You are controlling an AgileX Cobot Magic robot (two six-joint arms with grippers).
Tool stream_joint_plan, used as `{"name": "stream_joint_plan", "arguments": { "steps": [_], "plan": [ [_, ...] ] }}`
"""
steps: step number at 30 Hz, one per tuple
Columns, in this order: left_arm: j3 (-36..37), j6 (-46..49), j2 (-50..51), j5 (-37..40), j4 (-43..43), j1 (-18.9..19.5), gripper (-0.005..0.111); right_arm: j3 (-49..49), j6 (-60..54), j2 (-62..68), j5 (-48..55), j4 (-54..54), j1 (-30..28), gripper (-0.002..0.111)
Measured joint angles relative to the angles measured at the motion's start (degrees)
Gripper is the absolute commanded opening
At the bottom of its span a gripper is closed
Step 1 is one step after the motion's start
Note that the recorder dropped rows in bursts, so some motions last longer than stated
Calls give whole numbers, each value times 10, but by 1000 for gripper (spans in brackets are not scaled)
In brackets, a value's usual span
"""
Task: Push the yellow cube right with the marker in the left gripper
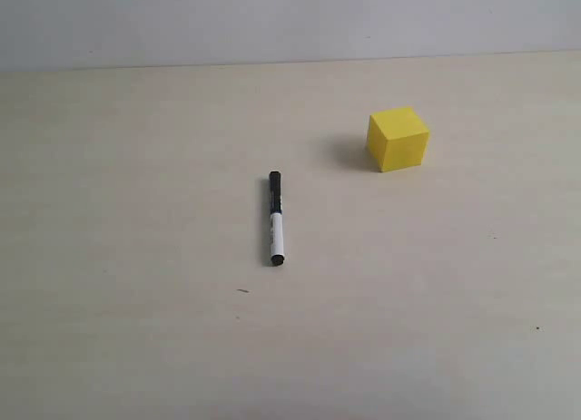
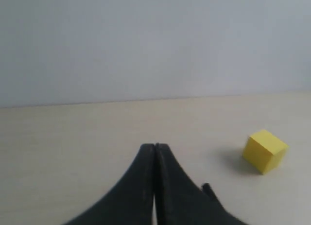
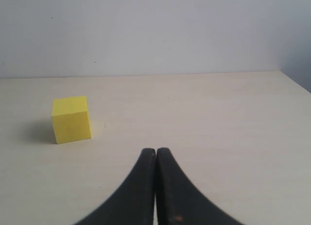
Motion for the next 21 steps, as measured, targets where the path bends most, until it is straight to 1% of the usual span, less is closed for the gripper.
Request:
{"name": "stream_joint_plan", "arguments": {
  "steps": [4, 8, 11, 14, 21],
  "plan": [
    [0, -13, -127, 121, 0, 62, 0, 0, 0, 0, 0, 0, 0, 0],
    [0, -13, -238, 223, 6, 98, 0, 0, 0, 0, 0, 0, 0, 0],
    [0, -14, -296, 266, 8, 107, 0, 0, 0, 0, 0, 0, 0, 0],
    [0, -14, -332, 300, 8, 109, 0, 0, 0, 0, 0, 0, 0, 0],
    [0, -16, -350, 402, 8, 109, 0, 0, 0, 0, 0, 0, 0, 0]
  ]
}}
